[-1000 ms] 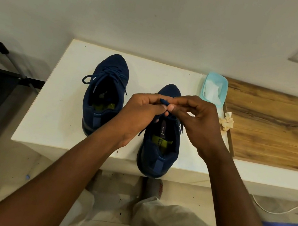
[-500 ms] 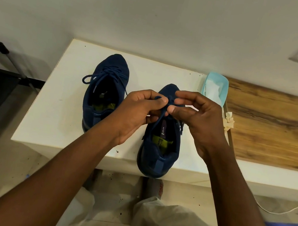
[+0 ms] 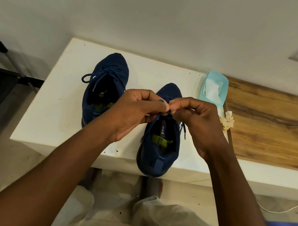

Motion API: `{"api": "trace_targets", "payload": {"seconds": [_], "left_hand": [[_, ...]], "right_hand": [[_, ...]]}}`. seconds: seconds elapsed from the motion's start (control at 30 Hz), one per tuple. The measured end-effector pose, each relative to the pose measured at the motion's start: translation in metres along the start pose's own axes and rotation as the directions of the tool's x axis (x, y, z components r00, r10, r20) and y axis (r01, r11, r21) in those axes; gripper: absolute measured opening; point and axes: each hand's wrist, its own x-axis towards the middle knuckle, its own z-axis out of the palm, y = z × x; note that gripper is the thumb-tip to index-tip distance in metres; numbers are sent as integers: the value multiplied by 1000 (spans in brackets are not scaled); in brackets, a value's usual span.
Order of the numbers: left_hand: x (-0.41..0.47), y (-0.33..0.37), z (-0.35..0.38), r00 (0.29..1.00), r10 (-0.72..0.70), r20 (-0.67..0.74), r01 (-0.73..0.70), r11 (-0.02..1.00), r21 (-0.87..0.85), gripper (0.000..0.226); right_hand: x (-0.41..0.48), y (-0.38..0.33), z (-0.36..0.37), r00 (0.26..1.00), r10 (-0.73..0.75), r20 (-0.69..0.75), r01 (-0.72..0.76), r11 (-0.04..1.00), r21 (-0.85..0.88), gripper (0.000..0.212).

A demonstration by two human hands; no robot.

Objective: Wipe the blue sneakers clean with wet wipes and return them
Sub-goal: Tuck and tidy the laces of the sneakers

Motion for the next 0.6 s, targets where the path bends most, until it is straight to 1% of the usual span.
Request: {"api": "trace_targets", "payload": {"seconds": [0.03,0.07,0.1,0.17,0.23,0.27,0.37,0.43,0.53,0.6], "left_hand": [[0,-1,1,998,57,-28,-55,996,69,12],[0,-3,1,989,138,-56,-126,977,173,10],[1,-5,2,969,238,-67,-208,932,298,8],[1,-10,4,903,428,-37,-351,785,510,7],[0,-13,6,826,563,2,-448,654,610,7],[0,-14,7,788,615,19,-482,597,641,7],[-2,-18,11,699,712,63,-542,471,696,7],[-3,-21,12,664,744,83,-557,417,718,7],[-2,-21,11,643,762,71,-530,376,760,7],[-1,-19,10,646,762,53,-504,373,779,9]], "right_hand": [[1,1,0,1000,10,-26,-10,1000,3,18],[1,1,0,999,25,-46,-24,1000,16,18],[2,0,1,997,42,-67,-40,999,28,18],[3,-2,1,990,87,-111,-80,995,66,17],[4,-4,0,982,136,-132,-118,983,139,15],[4,-5,0,980,154,-125,-135,980,149,15],[2,-3,2,980,200,-17,-198,978,62,19],[2,-2,1,973,230,25,-230,973,14,20],[2,-4,-2,968,249,2,-249,968,-8,17],[2,-6,-3,964,263,-33,-264,964,-15,16]]}}
